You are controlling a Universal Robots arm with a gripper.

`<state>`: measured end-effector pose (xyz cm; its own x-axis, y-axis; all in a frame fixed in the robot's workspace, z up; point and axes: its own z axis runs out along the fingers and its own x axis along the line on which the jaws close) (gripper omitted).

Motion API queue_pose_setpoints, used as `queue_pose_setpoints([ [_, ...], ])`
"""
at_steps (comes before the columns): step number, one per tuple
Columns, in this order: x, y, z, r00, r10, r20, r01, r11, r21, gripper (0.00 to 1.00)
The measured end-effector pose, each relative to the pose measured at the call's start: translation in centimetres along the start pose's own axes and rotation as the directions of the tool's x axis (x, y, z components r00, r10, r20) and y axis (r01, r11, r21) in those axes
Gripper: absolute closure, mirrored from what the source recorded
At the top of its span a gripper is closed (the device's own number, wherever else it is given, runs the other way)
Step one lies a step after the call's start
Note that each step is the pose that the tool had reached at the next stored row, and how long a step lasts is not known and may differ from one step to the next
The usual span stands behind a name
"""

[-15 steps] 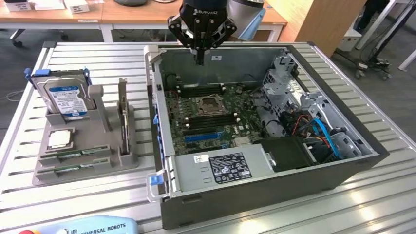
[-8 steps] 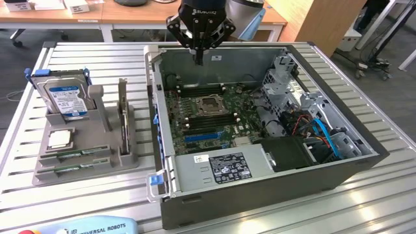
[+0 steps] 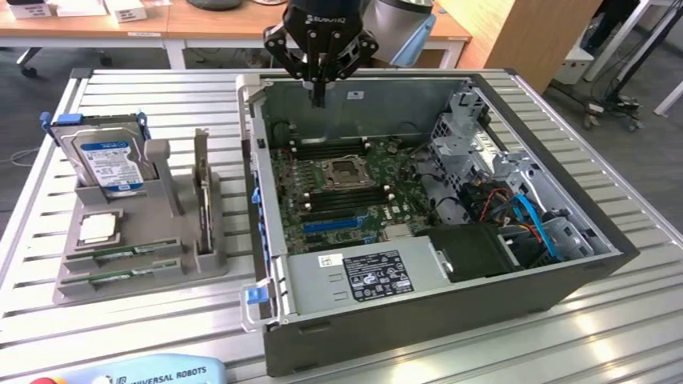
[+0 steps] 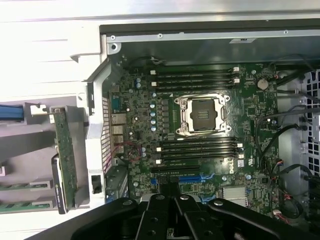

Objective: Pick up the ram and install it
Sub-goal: 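Reach for the ram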

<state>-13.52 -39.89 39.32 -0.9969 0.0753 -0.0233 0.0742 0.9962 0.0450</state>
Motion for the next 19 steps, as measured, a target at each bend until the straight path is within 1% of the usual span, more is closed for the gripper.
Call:
queue_pose_setpoints([
  [19, 2.3, -0.17, 0.00, 1.0000, 0.000, 0.0000, 0.000, 1.0000, 0.0000, 0.90],
])
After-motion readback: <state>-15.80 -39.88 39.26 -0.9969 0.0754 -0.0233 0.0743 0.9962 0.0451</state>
